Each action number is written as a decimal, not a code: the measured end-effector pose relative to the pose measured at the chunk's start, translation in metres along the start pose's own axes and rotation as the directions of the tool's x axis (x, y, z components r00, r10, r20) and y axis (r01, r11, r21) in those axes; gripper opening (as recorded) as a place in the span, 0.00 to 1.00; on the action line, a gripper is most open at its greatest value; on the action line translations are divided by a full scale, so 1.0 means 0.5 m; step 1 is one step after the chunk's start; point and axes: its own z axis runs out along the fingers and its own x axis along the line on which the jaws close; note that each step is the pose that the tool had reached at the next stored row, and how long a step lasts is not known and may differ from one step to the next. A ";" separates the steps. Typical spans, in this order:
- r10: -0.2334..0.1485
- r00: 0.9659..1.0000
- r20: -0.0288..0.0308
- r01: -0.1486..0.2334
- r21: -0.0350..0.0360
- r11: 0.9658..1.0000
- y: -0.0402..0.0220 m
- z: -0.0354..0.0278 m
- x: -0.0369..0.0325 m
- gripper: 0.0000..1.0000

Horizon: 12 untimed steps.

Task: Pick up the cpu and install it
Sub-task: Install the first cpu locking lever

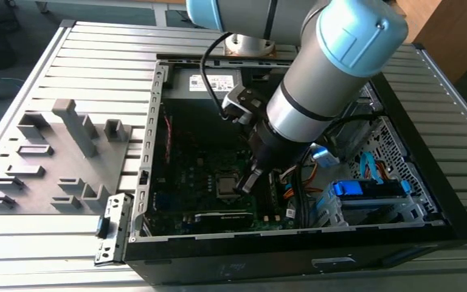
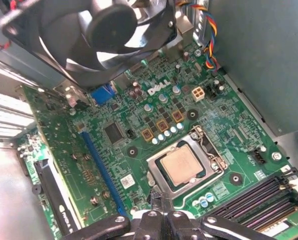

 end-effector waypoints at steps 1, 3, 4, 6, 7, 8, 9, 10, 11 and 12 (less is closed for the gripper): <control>0.000 1.000 0.000 0.000 0.000 1.000 -0.001 0.003 -0.001 0.11; 0.000 1.000 -0.001 0.000 0.001 1.000 -0.002 0.010 -0.002 0.11; 0.000 1.000 -0.001 0.000 0.001 1.000 -0.003 0.014 -0.003 0.11; 0.001 1.000 -0.002 -0.001 0.001 1.000 -0.004 0.020 -0.004 0.11; 0.001 1.000 -0.002 -0.001 0.001 1.000 -0.003 0.022 -0.003 0.11; 0.001 1.000 -0.002 -0.001 0.001 1.000 -0.002 0.023 -0.003 0.11; 0.001 1.000 -0.002 -0.001 0.001 1.000 0.000 0.025 -0.002 0.11; 0.001 1.000 -0.002 -0.001 0.001 1.000 0.002 0.027 -0.001 0.11; 0.001 1.000 -0.002 -0.001 0.001 1.000 0.003 0.029 0.000 0.11; 0.001 1.000 -0.002 -0.001 0.001 1.000 0.004 0.031 0.001 0.11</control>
